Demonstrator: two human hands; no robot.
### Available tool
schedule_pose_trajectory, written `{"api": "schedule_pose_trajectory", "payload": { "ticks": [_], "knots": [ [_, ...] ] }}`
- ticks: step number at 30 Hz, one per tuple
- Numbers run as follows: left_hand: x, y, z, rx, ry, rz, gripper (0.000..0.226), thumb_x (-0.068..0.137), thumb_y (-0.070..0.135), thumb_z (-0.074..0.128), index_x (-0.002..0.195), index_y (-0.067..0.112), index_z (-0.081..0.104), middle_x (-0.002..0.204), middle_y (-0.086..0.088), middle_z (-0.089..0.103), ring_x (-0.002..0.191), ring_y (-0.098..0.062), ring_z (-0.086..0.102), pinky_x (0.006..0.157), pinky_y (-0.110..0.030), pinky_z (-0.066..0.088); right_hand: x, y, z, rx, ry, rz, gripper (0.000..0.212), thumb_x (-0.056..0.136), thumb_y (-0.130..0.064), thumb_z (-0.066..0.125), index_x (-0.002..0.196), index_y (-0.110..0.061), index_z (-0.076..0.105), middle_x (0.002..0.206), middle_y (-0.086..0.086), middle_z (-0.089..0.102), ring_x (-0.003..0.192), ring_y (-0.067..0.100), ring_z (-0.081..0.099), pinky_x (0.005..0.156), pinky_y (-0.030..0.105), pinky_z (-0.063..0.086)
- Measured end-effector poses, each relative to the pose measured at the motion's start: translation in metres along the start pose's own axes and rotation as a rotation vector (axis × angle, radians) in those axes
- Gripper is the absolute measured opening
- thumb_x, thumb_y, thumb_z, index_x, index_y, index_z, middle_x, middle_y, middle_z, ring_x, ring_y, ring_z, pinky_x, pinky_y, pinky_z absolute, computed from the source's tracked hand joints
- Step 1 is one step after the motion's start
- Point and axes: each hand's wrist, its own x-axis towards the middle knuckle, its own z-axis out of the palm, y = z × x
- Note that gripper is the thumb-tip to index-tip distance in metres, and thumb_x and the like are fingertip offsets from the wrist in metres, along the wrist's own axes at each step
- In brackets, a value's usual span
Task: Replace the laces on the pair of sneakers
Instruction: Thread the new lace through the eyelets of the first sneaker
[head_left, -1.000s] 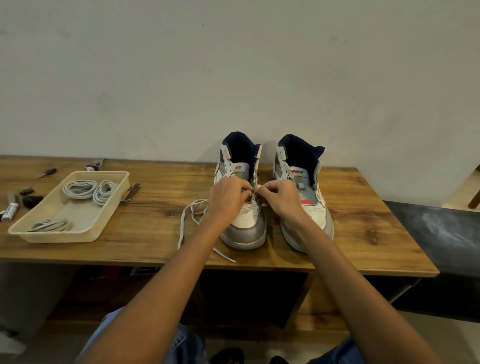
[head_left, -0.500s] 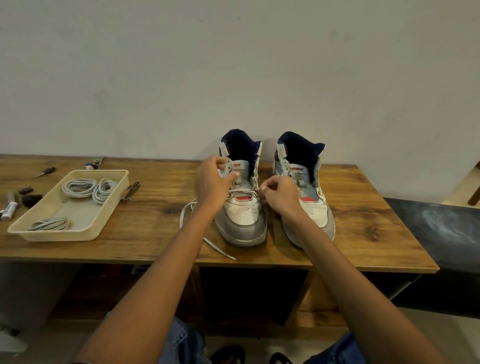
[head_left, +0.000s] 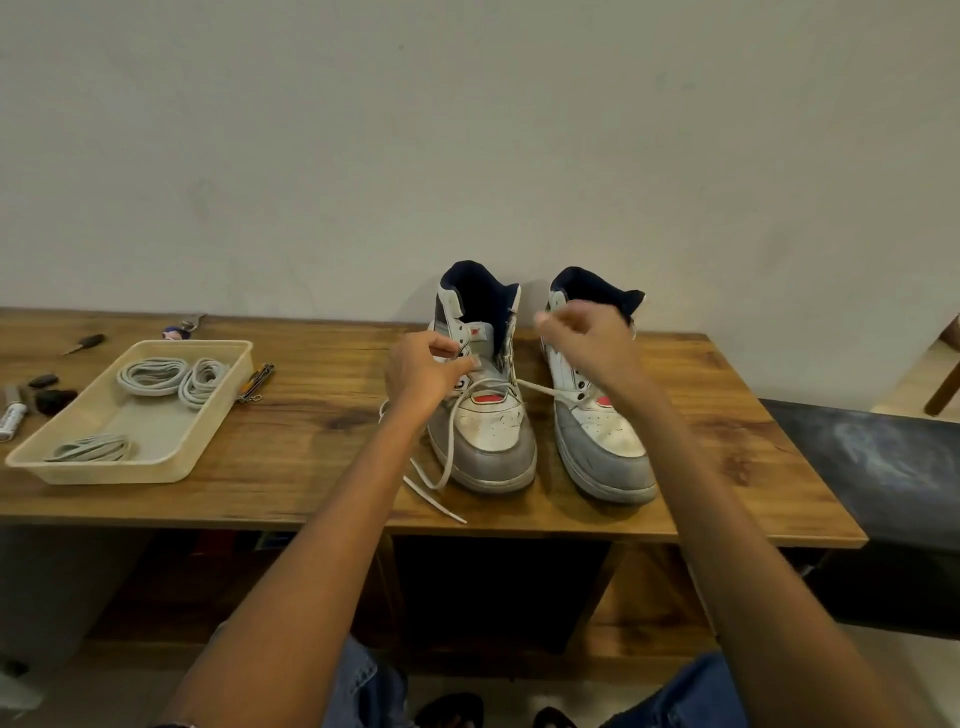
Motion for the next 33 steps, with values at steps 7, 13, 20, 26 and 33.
{"api": "schedule_pose_trajectory", "payload": {
  "ticks": [7, 13, 20, 26, 33],
  "knots": [
    [-0.001, 0.000, -0.004, -0.022, -0.016, 0.000, 0.032, 0.075, 0.029, 0.076, 0.103, 0.016, 0.070, 0.103, 0.002, 0.070, 0.087, -0.006, 0.058, 0.061, -0.016, 0.036, -0.001, 0.007, 0.021, -0.459, -0.195, -0.047, 0.029, 0.094, -0.033, 0.053, 0.080, -0.011, 0.065, 0.067, -0.001, 0.057, 0.062, 0.012, 0.053, 0.064, 0.027, 0.048],
    [-0.001, 0.000, -0.005, -0.028, -0.041, -0.014, 0.030, 0.075, 0.027, 0.075, 0.103, 0.015, 0.069, 0.105, 0.001, 0.069, 0.085, -0.006, 0.057, 0.058, -0.014, 0.037, 0.005, -0.009, -0.059, 0.710, 0.712, 0.106, 0.032, 0.102, -0.023, 0.037, 0.074, -0.019, 0.052, 0.069, -0.004, 0.050, 0.057, 0.002, 0.046, 0.052, 0.016, 0.036],
    [-0.002, 0.000, -0.006, -0.036, -0.041, -0.004, 0.031, 0.075, 0.029, 0.075, 0.103, 0.016, 0.069, 0.104, 0.002, 0.069, 0.085, -0.006, 0.056, 0.057, -0.012, 0.035, -0.002, -0.012, -0.044, 0.583, 0.322, 0.045, 0.016, 0.097, -0.020, 0.050, 0.083, -0.012, 0.053, 0.072, 0.003, 0.060, 0.047, 0.005, 0.054, 0.040, 0.017, 0.039],
    [-0.002, -0.001, -0.006, -0.035, -0.042, 0.008, 0.030, 0.075, 0.029, 0.076, 0.101, 0.016, 0.070, 0.103, 0.003, 0.069, 0.084, -0.004, 0.055, 0.057, -0.012, 0.033, -0.002, 0.007, 0.029, -0.631, -0.330, -0.005, 0.023, 0.092, -0.031, 0.058, 0.102, -0.010, 0.061, 0.093, 0.002, 0.061, 0.089, 0.018, 0.058, 0.080, 0.033, 0.050],
    [-0.002, 0.001, -0.005, -0.027, -0.045, -0.005, 0.028, 0.076, 0.026, 0.075, 0.102, 0.015, 0.069, 0.103, 0.003, 0.069, 0.084, -0.005, 0.055, 0.056, -0.013, 0.034, -0.008, -0.006, 0.012, -0.057, -0.279, 0.159, 0.019, 0.094, -0.014, 0.053, 0.080, -0.008, 0.064, 0.091, 0.011, 0.066, 0.074, 0.018, 0.060, 0.064, 0.023, 0.049]
  ]
}}
